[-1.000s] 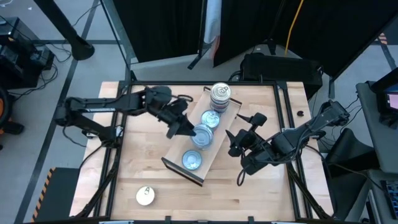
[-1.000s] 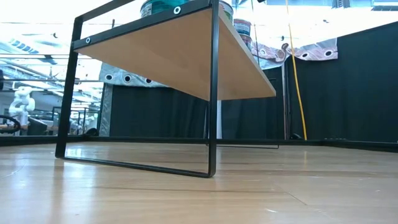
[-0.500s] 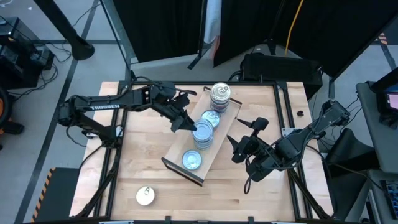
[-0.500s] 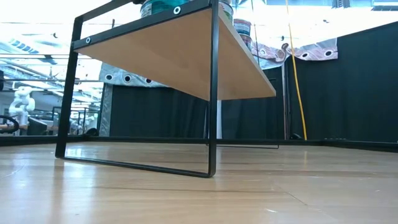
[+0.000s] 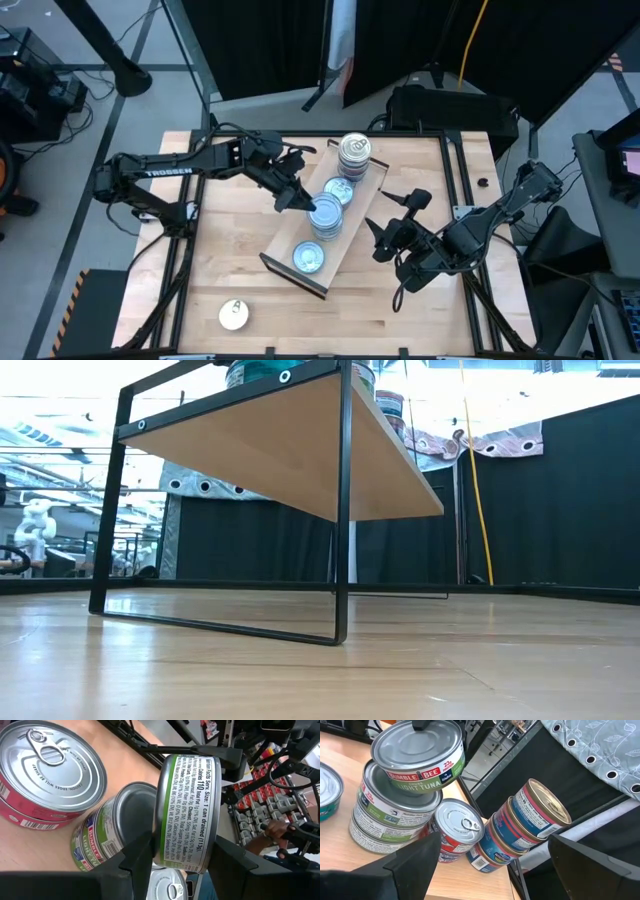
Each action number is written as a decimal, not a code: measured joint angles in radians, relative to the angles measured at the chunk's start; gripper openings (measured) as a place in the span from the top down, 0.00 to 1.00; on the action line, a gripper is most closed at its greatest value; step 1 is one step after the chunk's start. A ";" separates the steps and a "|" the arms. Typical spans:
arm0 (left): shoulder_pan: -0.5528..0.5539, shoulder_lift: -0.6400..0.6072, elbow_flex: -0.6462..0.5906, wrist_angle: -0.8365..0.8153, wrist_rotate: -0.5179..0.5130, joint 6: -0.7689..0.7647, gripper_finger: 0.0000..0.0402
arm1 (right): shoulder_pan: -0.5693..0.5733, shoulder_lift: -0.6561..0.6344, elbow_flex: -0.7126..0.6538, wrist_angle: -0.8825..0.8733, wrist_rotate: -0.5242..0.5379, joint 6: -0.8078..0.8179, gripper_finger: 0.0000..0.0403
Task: Stack canned seafood by type on shelf
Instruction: Stack the green tuna can on top of the green tuna can on the shelf, then stack the blue tuna can on top of the blue tuna can on the shelf
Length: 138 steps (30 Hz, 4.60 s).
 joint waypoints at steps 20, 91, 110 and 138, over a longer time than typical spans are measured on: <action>-0.002 0.000 0.000 0.002 -0.024 0.037 0.58 | 0.000 0.000 0.000 0.000 0.000 0.003 0.10; -0.516 -0.515 -0.009 -0.478 -0.592 0.205 0.47 | 0.006 0.000 0.000 -0.004 -0.057 0.135 0.10; -1.173 -0.028 -0.031 -0.506 -0.871 -0.229 0.79 | 0.033 0.025 0.000 -0.089 -0.246 0.636 0.10; -1.396 0.323 -0.030 -0.610 -0.841 -0.905 0.79 | 0.126 0.130 0.000 0.104 -0.247 0.767 0.10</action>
